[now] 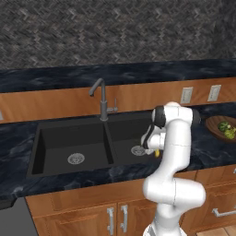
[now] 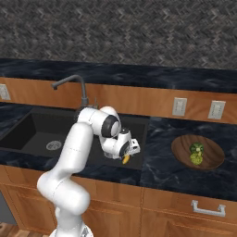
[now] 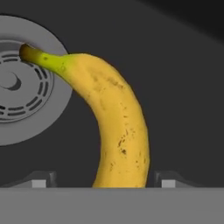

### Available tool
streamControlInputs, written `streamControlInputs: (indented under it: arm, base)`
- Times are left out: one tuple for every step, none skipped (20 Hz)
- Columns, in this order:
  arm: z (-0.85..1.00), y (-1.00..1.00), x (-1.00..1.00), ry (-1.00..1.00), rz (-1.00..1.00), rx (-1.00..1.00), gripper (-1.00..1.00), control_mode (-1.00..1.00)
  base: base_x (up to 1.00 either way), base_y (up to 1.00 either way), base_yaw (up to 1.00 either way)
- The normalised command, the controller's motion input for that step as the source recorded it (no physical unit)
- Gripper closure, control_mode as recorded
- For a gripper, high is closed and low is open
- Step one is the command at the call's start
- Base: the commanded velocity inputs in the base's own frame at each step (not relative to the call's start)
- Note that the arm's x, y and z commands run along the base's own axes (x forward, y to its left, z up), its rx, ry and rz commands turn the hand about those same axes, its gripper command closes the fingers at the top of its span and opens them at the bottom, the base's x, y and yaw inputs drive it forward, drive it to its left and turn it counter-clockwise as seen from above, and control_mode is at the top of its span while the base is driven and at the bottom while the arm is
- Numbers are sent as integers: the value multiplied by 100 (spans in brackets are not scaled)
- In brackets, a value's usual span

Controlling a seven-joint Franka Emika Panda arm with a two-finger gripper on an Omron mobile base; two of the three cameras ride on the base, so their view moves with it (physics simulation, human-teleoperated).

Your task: Pick the broccolis from the cabinet and place them in one bowl. Pick the banana from the sink and place it in the other bowl.

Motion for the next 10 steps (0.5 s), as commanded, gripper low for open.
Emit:
streamControlInputs:
  arm:
    - [-58, 0, 0, 11, 0, 6, 100, -100]
    - [-56, 0, 0, 11, 0, 6, 100, -100]
    - [-54, 0, 1, 11, 0, 5, 100, -100]
    - [-51, 0, 2, 10, 0, 5, 100, -100]
    - [-50, 0, 1, 9, 0, 5, 100, -100]
    - [-46, 0, 1, 8, 0, 4, 100, -100]
    - [-34, 0, 0, 6, 0, 3, 100, -100]
    - [-18, 5, 0, 2, 0, 2, 100, -100]
    - [-12, 0, 0, 0, -4, 0, 100, -100]
    - [0, 3, 0, 0, -7, 0, 100, -100]
  base:
    - [0, 0, 0]
    - [0, 0, 0]
    - [0, 0, 0]
    - [0, 0, 0]
    - [0, 0, 0]
    - [0, 0, 0]
    - [0, 0, 0]
    - [0, 0, 0]
    - [0, 0, 0]
    - [0, 0, 0]
